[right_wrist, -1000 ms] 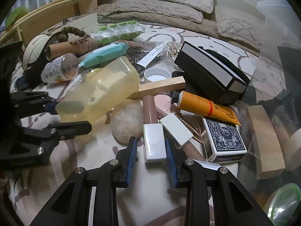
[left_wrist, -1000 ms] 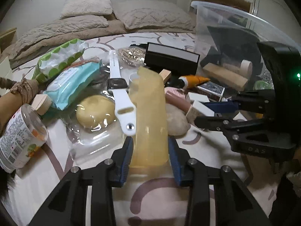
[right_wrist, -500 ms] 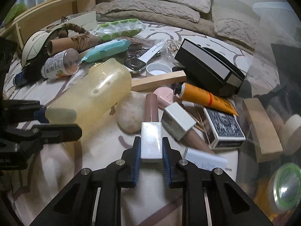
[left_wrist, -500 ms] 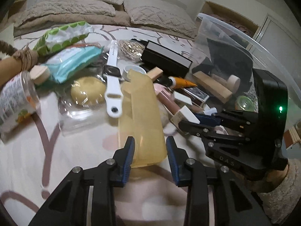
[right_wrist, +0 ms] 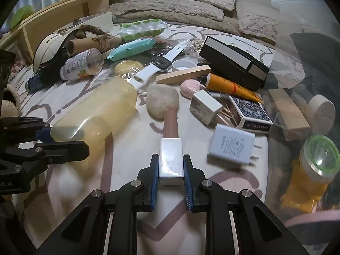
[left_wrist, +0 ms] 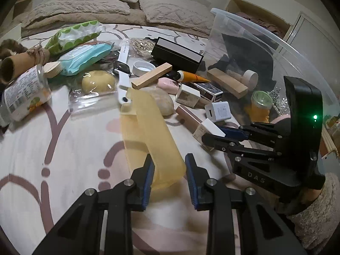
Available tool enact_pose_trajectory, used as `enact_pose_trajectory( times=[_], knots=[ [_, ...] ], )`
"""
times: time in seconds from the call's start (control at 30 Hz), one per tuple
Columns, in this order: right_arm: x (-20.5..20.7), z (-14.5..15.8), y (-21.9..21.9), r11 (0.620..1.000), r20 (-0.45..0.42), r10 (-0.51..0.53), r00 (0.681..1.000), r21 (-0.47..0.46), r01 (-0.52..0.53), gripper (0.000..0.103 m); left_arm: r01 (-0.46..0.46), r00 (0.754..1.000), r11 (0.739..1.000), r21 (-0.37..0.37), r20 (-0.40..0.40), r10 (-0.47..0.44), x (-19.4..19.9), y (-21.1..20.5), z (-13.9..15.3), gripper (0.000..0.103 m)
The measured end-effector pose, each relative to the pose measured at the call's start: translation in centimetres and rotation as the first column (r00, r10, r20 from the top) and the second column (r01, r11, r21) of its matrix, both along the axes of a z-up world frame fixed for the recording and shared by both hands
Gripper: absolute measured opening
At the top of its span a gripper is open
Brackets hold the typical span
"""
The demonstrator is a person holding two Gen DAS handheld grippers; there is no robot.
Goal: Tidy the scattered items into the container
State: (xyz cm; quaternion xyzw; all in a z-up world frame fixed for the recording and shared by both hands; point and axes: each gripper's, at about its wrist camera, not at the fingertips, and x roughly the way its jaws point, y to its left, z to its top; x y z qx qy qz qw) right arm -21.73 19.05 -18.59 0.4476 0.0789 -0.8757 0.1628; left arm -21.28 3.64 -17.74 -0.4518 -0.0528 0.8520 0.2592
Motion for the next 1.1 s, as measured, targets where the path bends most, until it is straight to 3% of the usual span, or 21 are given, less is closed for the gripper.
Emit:
enact_pose_trajectory(
  times=[0.33, 0.53, 0.73, 0.8, 0.83, 0.87, 0.97, 1.1],
  knots=[
    [3.4, 0.5, 0.1, 1.0, -0.022, -0.005, 1.0, -0.023, 0.005, 0.022, -0.063, 0.998, 0.998, -0.009, 0.006, 0.063, 4.8, -1.4, -0.1, 0.029],
    [5.0, 1.2, -1.0, 0.999, -0.046, 0.034, 0.998, -0.035, -0.036, 0.022, -0.174, 0.985, 0.983, -0.066, -0.027, 0.172, 7.2, -3.6, 0.1, 0.029],
    [5.2, 0.4, -1.9, 0.991, 0.026, 0.104, 0.994, -0.088, -0.101, 0.022, -0.269, 0.961, 0.956, -0.115, -0.095, 0.259, 8.0, -4.9, 0.4, 0.03],
    [5.1, 0.1, -2.0, 0.992, 0.038, 0.103, 0.994, -0.08, -0.1, 0.022, -0.276, 0.958, 0.957, -0.089, -0.105, 0.267, 8.0, -5.0, 0.6, 0.053],
    [5.0, 0.1, -1.9, 0.992, 0.039, 0.1, 0.994, -0.087, -0.097, 0.022, -0.278, 0.957, 0.958, -0.071, -0.111, 0.27, 8.0, -4.9, 0.7, 0.074],
    [5.0, 0.2, -1.7, 0.991, 0.04, 0.095, 0.995, -0.095, -0.09, 0.022, -0.277, 0.956, 0.959, -0.05, -0.118, 0.27, 8.0, -4.9, 0.8, 0.079],
    [4.8, 0.2, -1.3, 0.992, 0.048, 0.075, 0.996, -0.108, -0.069, 0.022, -0.254, 0.958, 0.967, 0.021, -0.13, 0.254, 8.1, -4.9, 1.2, 0.079],
    [4.7, 0.2, -1.0, 0.994, 0.043, 0.058, 0.997, -0.099, -0.054, 0.022, -0.241, 0.961, 0.969, 0.061, -0.123, 0.247, 7.6, -4.5, 1.3, 0.079]
  ],
)
